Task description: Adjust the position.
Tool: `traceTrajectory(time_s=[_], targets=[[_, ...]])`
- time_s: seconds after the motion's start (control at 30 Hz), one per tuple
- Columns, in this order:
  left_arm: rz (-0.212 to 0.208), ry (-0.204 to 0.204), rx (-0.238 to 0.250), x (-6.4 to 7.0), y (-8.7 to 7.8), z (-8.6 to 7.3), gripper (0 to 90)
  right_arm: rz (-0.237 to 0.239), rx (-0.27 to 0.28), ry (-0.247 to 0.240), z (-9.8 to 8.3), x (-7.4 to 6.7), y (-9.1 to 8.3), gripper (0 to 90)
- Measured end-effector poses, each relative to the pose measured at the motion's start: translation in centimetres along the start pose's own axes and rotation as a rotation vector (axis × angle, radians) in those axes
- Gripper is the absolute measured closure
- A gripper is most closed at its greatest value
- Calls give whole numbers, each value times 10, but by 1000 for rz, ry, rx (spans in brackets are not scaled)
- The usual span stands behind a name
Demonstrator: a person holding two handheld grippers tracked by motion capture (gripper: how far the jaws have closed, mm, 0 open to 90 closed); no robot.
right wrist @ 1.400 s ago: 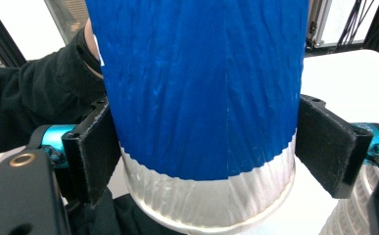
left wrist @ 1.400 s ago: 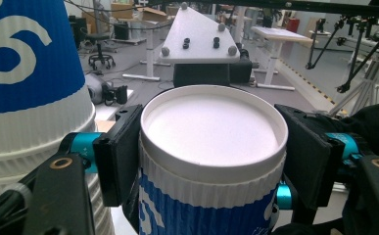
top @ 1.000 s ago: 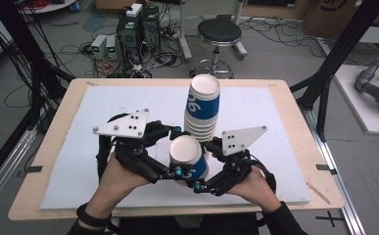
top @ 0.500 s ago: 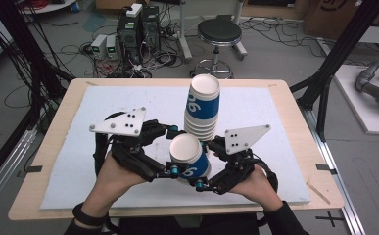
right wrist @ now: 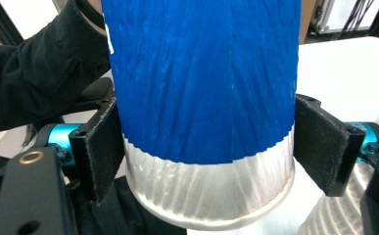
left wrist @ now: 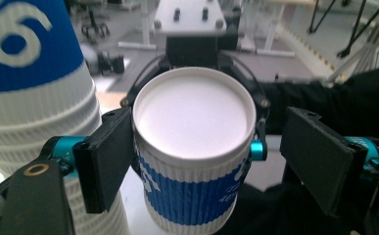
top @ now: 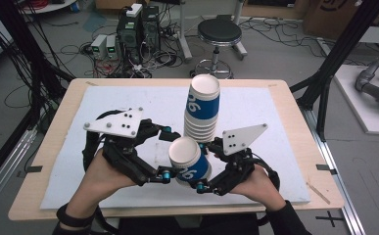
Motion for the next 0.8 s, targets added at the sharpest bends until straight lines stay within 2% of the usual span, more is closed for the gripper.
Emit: traceTrajectory(time_s=[0.23,0.43,0.5,0.57,0.8], targets=[[-4,-4,-50,0,5,-5,206,4,-33,-10,-4,-2,6,201],[10,3,-100,-1,11,-11,206,4,-52,-11,-6,-3,8,201],[15,5,-119,-2,12,-15,231,2,-55,-12,-6,-3,8,202],[15,12,-120,-3,13,-15,283,0,-60,-6,-7,-2,7,202],[4,10,-94,-3,11,-15,290,-5,-54,-15,-5,-2,5,197]])
Point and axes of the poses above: each handheld gripper's, and its own axes: y roughly forward along the jaws, z roughly out of its top, x roughly to its right, the point moved 10 cm from there along y, roughly forward along the jaws, and after that the axes turned 7 degrees about x, right-handed, at the moved point
